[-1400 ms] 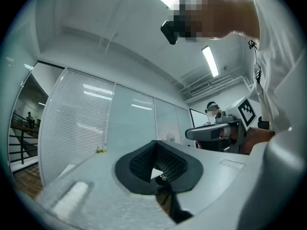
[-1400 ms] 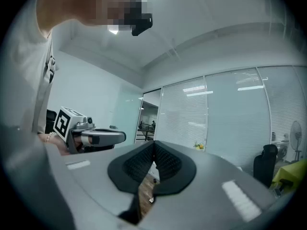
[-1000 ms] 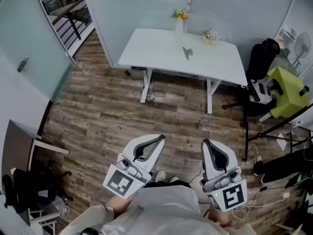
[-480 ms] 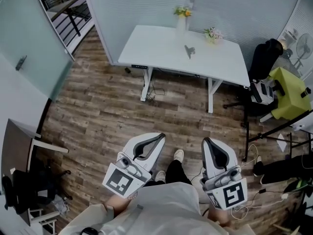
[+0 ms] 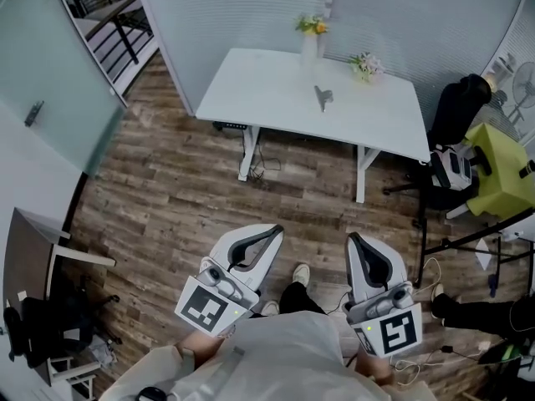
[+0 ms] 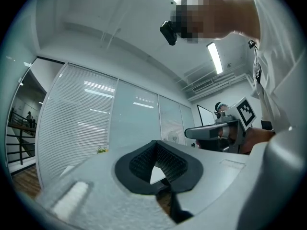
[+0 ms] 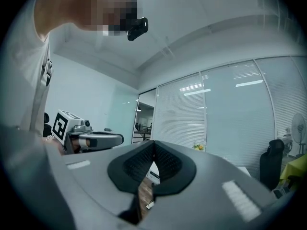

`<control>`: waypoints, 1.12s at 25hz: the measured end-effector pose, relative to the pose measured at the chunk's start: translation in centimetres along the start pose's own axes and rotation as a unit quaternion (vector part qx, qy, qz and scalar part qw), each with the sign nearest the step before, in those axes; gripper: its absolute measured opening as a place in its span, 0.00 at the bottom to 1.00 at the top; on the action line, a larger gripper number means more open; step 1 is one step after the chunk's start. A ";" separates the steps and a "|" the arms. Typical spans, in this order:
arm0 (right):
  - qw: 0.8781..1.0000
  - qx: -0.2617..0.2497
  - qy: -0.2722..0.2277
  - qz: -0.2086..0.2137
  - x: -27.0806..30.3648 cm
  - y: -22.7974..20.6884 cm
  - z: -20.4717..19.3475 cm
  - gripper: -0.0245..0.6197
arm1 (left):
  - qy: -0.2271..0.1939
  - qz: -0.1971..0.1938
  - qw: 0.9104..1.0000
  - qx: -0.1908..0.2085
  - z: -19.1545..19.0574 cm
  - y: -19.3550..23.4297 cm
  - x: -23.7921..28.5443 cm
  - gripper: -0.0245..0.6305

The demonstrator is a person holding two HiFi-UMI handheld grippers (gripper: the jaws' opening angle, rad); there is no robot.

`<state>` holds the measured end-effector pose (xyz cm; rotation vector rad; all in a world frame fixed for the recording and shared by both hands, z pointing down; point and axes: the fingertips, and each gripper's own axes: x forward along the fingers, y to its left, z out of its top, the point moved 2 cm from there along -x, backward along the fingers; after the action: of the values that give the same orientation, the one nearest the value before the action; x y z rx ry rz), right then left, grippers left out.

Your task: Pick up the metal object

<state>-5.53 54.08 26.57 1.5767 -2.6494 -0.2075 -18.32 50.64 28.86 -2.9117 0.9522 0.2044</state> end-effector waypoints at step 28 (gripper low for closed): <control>1.000 0.005 -0.008 0.021 4.2 -18.6 -2.4 0.05 | 0.003 0.000 1.000 0.003 -2.2 1.3 19.4 0.04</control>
<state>8.95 41.40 26.20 1.5284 -2.6967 -0.2049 -3.36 38.08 28.09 -2.9080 0.9509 0.1920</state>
